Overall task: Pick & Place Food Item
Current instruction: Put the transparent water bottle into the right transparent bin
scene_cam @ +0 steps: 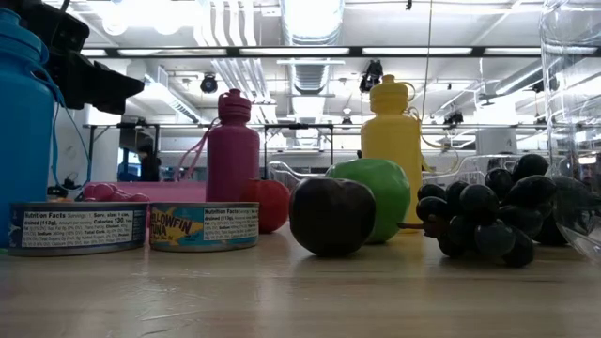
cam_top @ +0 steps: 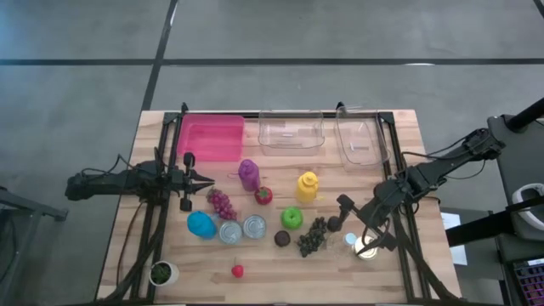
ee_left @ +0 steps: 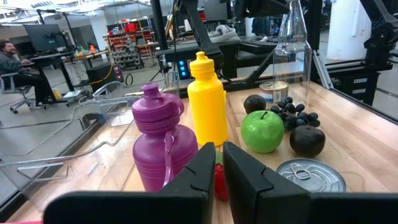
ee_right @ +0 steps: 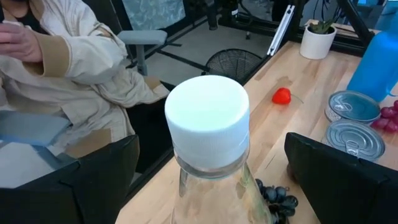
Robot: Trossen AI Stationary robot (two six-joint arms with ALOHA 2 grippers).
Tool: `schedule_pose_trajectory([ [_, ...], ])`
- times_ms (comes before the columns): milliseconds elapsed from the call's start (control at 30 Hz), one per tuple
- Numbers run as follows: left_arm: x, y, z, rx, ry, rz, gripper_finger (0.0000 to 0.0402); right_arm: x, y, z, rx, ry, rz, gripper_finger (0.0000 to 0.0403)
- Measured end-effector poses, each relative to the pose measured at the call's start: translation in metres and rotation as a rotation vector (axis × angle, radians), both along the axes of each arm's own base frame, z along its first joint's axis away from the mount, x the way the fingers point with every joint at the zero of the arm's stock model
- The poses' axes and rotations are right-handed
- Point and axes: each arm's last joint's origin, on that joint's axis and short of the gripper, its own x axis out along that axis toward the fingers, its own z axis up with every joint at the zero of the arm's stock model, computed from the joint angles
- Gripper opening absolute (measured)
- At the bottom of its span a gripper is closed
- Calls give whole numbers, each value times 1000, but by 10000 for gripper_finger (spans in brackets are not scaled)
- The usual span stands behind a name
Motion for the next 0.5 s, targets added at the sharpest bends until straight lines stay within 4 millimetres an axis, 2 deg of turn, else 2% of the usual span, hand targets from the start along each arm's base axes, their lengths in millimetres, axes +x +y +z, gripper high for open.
schedule_pose_trajectory([
  [233, 0, 0, 0, 0, 0, 0, 36, 2, 1, -2, -9, 5, 3, 390],
  [500, 0, 0, 0, 0, 0, 0, 36, 4, 3, -5, -33, -6, 41, 295],
])
